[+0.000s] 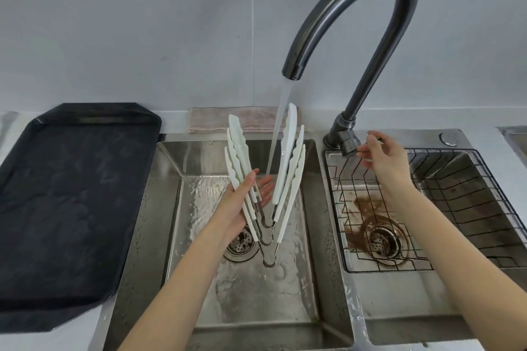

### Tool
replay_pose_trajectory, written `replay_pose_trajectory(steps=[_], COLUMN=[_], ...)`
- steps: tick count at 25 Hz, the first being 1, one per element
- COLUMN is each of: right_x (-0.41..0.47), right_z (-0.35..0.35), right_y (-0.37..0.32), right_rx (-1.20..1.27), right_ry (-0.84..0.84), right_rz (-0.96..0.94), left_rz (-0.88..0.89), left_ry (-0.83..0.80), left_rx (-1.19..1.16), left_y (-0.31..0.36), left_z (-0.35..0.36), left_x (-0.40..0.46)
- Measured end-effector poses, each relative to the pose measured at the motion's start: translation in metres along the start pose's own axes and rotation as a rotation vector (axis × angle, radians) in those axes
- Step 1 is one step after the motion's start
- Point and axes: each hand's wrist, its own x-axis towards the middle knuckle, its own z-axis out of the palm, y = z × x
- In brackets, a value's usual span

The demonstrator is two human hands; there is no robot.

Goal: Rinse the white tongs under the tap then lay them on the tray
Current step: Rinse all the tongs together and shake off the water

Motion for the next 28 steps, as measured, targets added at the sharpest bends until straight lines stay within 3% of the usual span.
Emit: replay_pose_trajectory(steps=[17,20,22,24,26,28], right_x=[0.020,0.004,-0.027,-0.068,-0.105,-0.122], right_z=[0.006,0.014,0.027,0.047,0.068,0.083], right_y=[-0.010,-0.016,-0.014,-0.004,0.007,0.019], right_rx=[-0.081,-0.083,-0.108,-0.114,-0.098,-0.050], right_ry=[0.055,0.087,0.094,-0.071,-0.347,-0.503], right_rz=[-0.044,-0.012,-0.096,-0.126,-0.012,0.064], left_rz=[-0.003,0.017,0.035,0.051,0.059,0.073], left_ry=[0.082,0.085,0.090,0.087,0.073,0.058], left_rx=[0.019,0.013,0.001,-0.001,0.039,0.086], left_y=[-0.005,-0.006,-0.006,-0.007,-0.011,-0.016], left_z=[-0.012,-0.012,-0.013,-0.016,-0.019,-0.022], left_x=[-0.012,-0.018,-0.023,-0.028,-0.032,-0.037])
